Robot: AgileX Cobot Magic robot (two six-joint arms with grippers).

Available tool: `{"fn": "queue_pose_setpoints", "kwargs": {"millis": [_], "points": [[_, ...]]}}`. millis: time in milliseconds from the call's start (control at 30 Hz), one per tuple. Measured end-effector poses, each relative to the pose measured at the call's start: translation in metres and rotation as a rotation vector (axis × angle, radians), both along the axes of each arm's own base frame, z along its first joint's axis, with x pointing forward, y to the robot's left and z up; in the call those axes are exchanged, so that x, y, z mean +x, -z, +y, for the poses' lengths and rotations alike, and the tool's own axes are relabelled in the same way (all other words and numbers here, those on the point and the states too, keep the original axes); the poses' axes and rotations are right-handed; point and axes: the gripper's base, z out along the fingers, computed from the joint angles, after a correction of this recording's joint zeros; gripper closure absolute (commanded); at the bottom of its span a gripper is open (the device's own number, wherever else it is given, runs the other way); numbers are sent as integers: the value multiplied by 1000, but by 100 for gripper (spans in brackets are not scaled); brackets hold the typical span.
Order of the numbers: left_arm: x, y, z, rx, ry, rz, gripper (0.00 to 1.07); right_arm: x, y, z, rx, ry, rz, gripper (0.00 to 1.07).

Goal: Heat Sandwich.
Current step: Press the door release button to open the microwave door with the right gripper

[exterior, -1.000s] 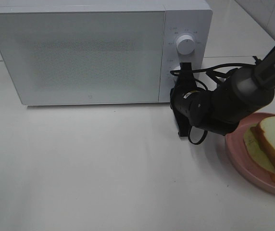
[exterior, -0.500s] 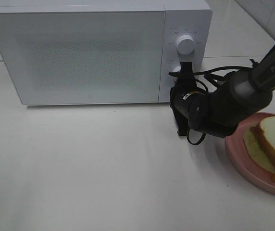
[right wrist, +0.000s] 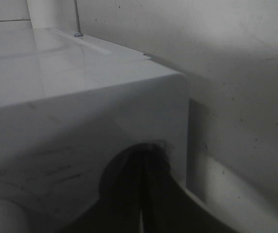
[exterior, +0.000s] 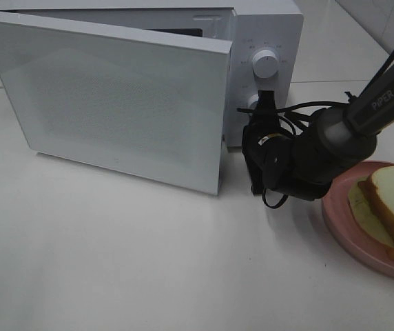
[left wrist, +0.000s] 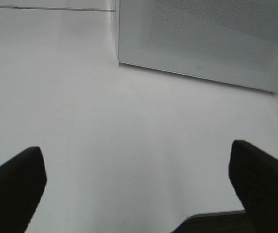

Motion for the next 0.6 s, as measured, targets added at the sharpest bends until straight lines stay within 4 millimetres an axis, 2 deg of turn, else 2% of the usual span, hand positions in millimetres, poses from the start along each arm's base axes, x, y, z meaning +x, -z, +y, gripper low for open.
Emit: {"fn": "queue_pose_setpoints", "kwargs": {"millis": [367, 600], "points": [[0, 0, 0, 0, 0, 0, 10, 1, 1, 2, -7, -2, 18, 107], [0, 0, 0, 0, 0, 0, 10, 1, -7, 0, 19, -10, 60, 107]]}}
